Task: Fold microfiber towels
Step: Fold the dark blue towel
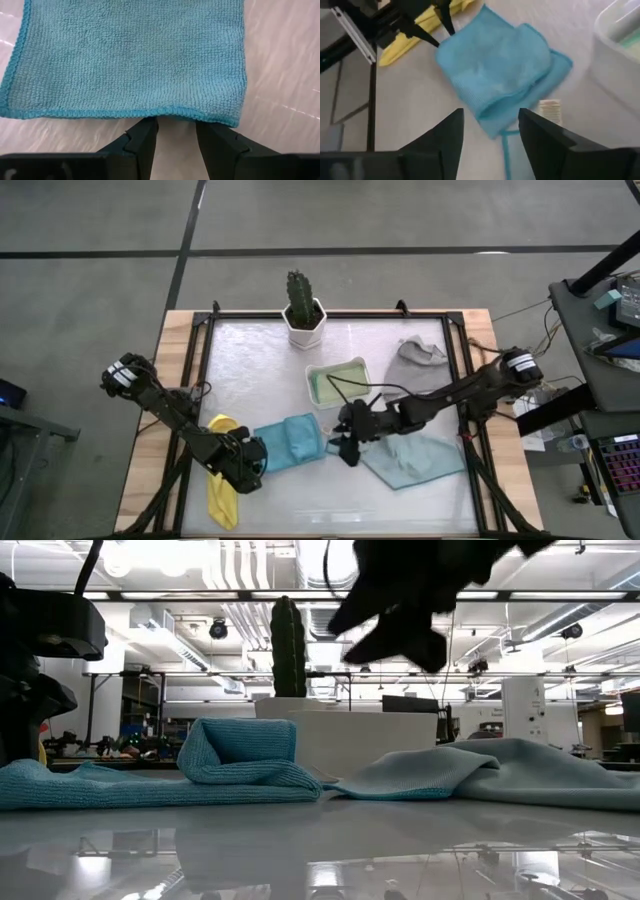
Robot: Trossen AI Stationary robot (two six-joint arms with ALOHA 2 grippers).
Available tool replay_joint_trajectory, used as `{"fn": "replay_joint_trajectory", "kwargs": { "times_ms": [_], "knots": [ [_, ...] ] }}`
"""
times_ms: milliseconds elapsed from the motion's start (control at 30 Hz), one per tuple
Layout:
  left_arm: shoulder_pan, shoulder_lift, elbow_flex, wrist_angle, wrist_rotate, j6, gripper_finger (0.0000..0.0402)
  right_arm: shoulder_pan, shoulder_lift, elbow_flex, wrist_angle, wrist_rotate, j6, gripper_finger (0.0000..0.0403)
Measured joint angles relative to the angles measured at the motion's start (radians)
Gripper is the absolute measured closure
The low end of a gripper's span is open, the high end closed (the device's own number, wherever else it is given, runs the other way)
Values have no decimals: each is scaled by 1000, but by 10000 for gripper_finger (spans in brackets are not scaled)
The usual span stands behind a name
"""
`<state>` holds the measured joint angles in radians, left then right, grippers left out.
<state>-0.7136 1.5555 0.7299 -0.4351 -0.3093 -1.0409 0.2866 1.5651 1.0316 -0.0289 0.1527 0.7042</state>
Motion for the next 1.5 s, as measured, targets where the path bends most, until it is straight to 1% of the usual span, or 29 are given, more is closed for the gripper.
{"fn": "replay_joint_trajectory", "kwargs": {
  "times_ms": [100,200,333,567,767,867,967,1067,1167,1267,1367,1500],
  "knots": [
    [0,0,0,1,-2,0,274,-24,54,-8,18,-9,48,215],
    [0,0,0,2,-3,0,274,-44,118,15,15,-27,53,215],
    [-1,0,0,5,-7,1,274,-48,208,82,19,-76,7,218],
    [-1,0,-1,7,-10,4,274,-51,334,234,18,-77,-100,221],
    [-1,1,-1,8,-16,3,274,-58,443,419,21,-79,-242,221],
    [0,1,3,6,-15,9,274,-63,512,529,8,-98,-310,221],
    [0,1,4,5,-15,10,274,-67,578,642,-67,-125,-363,223],
    [0,-9,4,4,-14,10,274,-69,622,749,-175,-126,-430,227],
    [3,-27,13,-6,-20,23,274,-69,620,807,-256,-123,-493,234],
    [2,-51,37,-9,-22,58,274,-63,586,816,-330,-94,-544,242],
    [2,-54,73,-49,-24,109,279,-43,526,781,-411,-13,-591,252],
    [2,-56,120,-108,-5,122,287,-3,426,698,-494,89,-622,264]
  ]
}}
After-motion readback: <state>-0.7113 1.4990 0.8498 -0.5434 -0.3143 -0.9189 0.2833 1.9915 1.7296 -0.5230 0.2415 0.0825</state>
